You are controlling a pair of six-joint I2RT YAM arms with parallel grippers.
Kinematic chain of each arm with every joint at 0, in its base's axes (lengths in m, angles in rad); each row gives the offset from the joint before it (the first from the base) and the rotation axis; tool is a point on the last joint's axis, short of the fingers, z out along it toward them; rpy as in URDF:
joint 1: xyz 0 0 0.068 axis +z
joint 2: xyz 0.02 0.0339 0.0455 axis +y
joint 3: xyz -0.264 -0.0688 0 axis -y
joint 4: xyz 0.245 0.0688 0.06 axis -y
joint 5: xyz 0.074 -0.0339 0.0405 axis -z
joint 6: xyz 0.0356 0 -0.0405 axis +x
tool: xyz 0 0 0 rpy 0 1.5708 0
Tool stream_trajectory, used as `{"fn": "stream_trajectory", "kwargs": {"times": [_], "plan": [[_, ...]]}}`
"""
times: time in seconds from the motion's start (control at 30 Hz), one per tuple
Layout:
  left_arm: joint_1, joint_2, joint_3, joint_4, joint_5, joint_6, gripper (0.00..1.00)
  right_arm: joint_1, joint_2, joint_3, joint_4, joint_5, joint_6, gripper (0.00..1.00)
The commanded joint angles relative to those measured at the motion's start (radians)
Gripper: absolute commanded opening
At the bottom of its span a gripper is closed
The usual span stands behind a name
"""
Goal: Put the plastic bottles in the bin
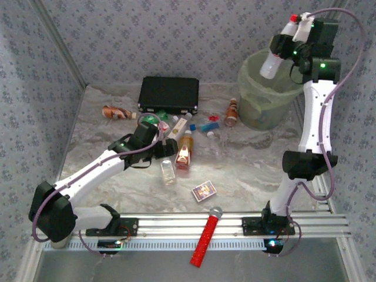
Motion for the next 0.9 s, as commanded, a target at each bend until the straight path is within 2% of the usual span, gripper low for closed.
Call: {"fn": "stream_trajectory", "kwargs": {"times": [0.0,0.3,0.5,0.7,0.87], "plan": [[-0.027,0.019,-0.028,-0.031,-0.035,-0.028,0.99,-0.016,0.04,0.025,-0.018,0.129,-0.045,0.46],[-0.093,0.091,-0.042,-0.018,-0.049,-0.058,1.0,-0.019,0.11,-0.03,-0.072,0.327,-0.175,0.46],[-0.115,0.131,-0.033,-0.033,-0.056,-0.061,1.0,-0.039,0.22,0.039,-0.201,0.289,-0.21,0.47],[-0.125,0.143,-0.051,-0.032,-0.055,-0.077,1.0,-0.049,0.286,0.034,-0.272,0.251,-0.236,0.5],[-0.13,0.14,-0.067,-0.027,-0.046,-0.088,1.0,-0.058,0.299,-0.018,-0.271,0.249,-0.236,0.58]]}}
